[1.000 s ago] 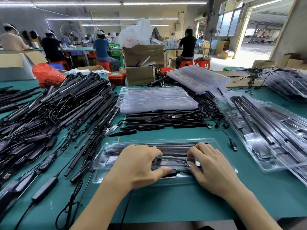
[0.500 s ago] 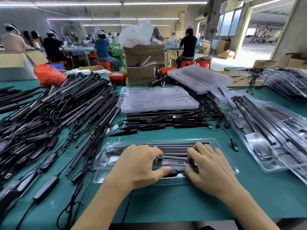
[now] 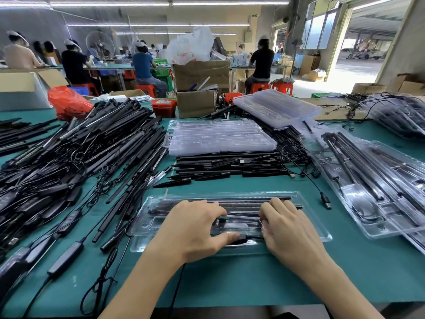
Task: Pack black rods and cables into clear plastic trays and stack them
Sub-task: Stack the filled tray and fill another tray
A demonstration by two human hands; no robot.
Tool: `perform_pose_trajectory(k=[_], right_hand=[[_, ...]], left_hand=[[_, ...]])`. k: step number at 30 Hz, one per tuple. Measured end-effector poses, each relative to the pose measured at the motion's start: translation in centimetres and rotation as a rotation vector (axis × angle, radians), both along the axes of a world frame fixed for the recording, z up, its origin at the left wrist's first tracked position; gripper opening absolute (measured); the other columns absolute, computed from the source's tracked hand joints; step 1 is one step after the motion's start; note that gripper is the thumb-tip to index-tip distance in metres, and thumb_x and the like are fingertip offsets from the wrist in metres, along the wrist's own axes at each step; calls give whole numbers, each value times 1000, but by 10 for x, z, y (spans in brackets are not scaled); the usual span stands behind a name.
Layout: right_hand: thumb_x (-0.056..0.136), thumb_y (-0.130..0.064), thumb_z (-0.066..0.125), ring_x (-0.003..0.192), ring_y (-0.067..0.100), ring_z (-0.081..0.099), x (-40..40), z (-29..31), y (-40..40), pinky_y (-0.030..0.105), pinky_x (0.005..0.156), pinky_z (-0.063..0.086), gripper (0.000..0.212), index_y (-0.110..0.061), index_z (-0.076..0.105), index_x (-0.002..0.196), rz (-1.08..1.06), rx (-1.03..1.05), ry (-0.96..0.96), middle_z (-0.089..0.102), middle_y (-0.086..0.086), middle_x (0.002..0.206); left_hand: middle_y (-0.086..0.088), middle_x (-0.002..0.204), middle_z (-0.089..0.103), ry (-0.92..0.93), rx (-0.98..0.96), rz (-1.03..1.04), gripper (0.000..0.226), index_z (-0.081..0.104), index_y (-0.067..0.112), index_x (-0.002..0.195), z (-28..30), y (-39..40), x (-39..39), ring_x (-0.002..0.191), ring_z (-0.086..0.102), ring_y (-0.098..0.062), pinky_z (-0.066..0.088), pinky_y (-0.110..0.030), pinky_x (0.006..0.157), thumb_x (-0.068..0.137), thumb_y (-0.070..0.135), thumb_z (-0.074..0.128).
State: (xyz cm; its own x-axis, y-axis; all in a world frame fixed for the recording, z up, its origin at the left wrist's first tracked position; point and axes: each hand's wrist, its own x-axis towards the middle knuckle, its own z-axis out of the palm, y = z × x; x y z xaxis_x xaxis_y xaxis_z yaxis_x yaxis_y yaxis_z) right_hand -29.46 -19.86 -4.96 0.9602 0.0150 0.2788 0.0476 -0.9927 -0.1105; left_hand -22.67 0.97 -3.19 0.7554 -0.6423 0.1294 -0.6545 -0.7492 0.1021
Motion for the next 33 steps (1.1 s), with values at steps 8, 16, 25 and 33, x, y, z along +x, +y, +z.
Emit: perform_pose_trajectory(k=[8, 16, 25, 33], right_hand=[[93, -12, 52, 93, 15, 43, -2, 2, 7, 24, 64, 35, 15, -24, 44, 92, -81, 42, -29, 46, -11, 96], [65, 6, 78, 59, 26, 55, -6, -7, 13, 38, 58, 43, 31, -15, 57, 74, -162, 31, -234, 57, -2, 68], [71, -7, 83, 57, 22, 49, -10, -13, 3, 38, 58, 45, 33, -16, 51, 68, -120, 142, -276, 53, -5, 69], [83, -45, 73, 92, 13, 47, -4, -5, -28, 31, 86, 38, 32, -30, 45, 83, 49, 264, 50, 52, -15, 93]], left_hand=[[11, 126, 66, -1, -28, 2, 92, 63, 33, 127, -3, 1, 0, 119, 58, -11, 42, -33, 100, 72, 91, 18], [9, 132, 64, -12, -13, 4, 95, 65, 29, 123, -4, 1, 0, 125, 53, -13, 39, -34, 102, 70, 89, 13], [15, 149, 50, -4, -67, 11, 93, 57, 36, 136, -12, 3, -1, 139, 39, -6, 30, -29, 108, 70, 89, 18], [20, 159, 30, 137, -184, 18, 85, 53, 43, 140, -23, 5, 0, 149, 18, 1, 11, -31, 121, 81, 91, 17]])
